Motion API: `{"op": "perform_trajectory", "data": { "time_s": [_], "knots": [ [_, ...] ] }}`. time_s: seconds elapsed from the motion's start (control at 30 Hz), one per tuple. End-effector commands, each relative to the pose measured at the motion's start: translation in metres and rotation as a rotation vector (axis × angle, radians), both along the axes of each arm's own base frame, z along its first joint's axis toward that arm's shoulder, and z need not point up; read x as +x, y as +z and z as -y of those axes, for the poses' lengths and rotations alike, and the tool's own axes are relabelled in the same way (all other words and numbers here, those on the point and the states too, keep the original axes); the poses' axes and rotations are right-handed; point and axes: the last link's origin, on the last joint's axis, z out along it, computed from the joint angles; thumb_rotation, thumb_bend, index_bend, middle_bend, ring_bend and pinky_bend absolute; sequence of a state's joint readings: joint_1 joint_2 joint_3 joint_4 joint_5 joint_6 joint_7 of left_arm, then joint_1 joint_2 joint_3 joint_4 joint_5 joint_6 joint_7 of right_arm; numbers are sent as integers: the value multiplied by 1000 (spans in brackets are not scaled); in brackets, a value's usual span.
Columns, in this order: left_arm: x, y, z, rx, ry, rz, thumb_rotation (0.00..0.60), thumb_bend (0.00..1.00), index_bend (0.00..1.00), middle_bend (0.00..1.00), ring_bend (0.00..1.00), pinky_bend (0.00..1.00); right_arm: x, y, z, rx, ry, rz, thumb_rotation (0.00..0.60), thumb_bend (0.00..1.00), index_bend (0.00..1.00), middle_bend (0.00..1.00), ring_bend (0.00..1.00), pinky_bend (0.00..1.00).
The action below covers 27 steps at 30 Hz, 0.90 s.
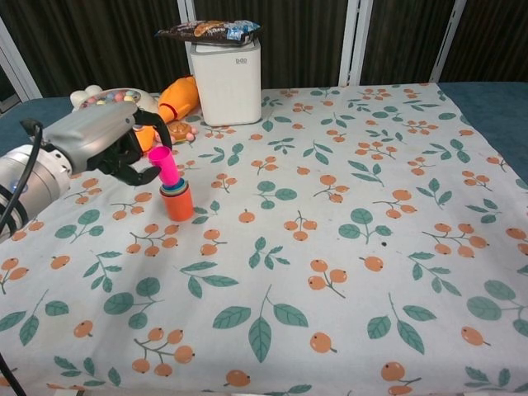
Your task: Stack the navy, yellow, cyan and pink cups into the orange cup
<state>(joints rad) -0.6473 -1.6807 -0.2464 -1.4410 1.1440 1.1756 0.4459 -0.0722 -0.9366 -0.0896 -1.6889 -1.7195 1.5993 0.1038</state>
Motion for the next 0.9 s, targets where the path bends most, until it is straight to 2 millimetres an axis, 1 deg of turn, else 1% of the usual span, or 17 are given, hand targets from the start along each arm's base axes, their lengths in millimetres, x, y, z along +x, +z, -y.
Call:
{"op": "perform_trajectory", "data": {
  "time_s": [0.03, 0.27, 0.37, 0.4, 0.47, 0.5, 0.53, 0.57, 0.67, 0.77, 0.8, 0.83, 0.87, 0.9],
  "knots": [
    [-1, -2, 1, -3, -4, -7, 600, 386, 551, 1000, 1000, 1000, 0, 0, 0, -1, -1, 1, 600, 212, 0, 0, 0, 0],
    [-4, -4, 3, -14, -7, -16, 600, 384, 550, 1000, 1000, 1000, 0, 0, 0, -1, -1, 0, 600, 213, 0, 0, 0, 0],
    [-5, -6, 4, -20, -5, -21, 600, 385, 502, 1000, 1000, 1000, 0, 0, 0, 0, -1, -1, 600, 212, 0, 0, 0, 0],
    [-6, -6, 3, -22, -2, -23, 600, 384, 435, 1000, 1000, 1000, 0, 0, 0, -1, -1, -1, 600, 213, 0, 0, 0, 0],
    [-8, -8, 3, -32, 9, -31, 600, 385, 269, 1000, 1000, 1000, 0, 0, -1, -3, -1, 0, 600, 213, 0, 0, 0, 0],
    [-9, -8, 3, -35, 16, -32, 600, 383, 142, 1000, 1000, 1000, 0, 0, -1, -3, -1, 0, 600, 213, 0, 0, 0, 0],
    [-8, -8, 2, -37, 17, -26, 600, 380, 48, 1000, 1000, 1000, 0, 1, -1, -4, -1, -1, 600, 212, 0, 0, 0, 0],
    [-8, -7, 2, -38, 19, -19, 600, 375, 10, 1000, 1000, 1000, 0, 1, -1, -4, -1, -1, 600, 212, 0, 0, 0, 0],
    [-8, -2, 4, -43, 4, -1, 600, 365, 0, 1000, 1000, 1000, -1, 1, -1, -3, 1, -4, 600, 212, 0, 0, 0, 0],
    [-14, 15, 15, -25, -33, 19, 600, 364, 0, 1000, 1000, 1000, -1, 1, -1, -6, -2, -5, 600, 212, 0, 0, 0, 0],
    [-20, 24, 23, -23, -50, 26, 600, 363, 0, 1000, 1000, 1000, -1, 1, -1, -6, -3, -6, 600, 212, 0, 0, 0, 0],
    [-26, 32, 30, -25, -62, 26, 600, 361, 0, 986, 1000, 1000, -1, 1, -1, -4, -3, -5, 600, 213, 0, 0, 0, 0],
    [-38, 42, 43, -47, -84, 26, 600, 360, 0, 873, 947, 997, -1, 0, -1, -1, -3, -6, 600, 212, 0, 0, 0, 0],
    [-49, 51, 54, -72, -93, 24, 600, 361, 0, 754, 847, 953, -1, 0, -2, -1, -3, -7, 600, 212, 0, 0, 0, 0]
  ]
}}
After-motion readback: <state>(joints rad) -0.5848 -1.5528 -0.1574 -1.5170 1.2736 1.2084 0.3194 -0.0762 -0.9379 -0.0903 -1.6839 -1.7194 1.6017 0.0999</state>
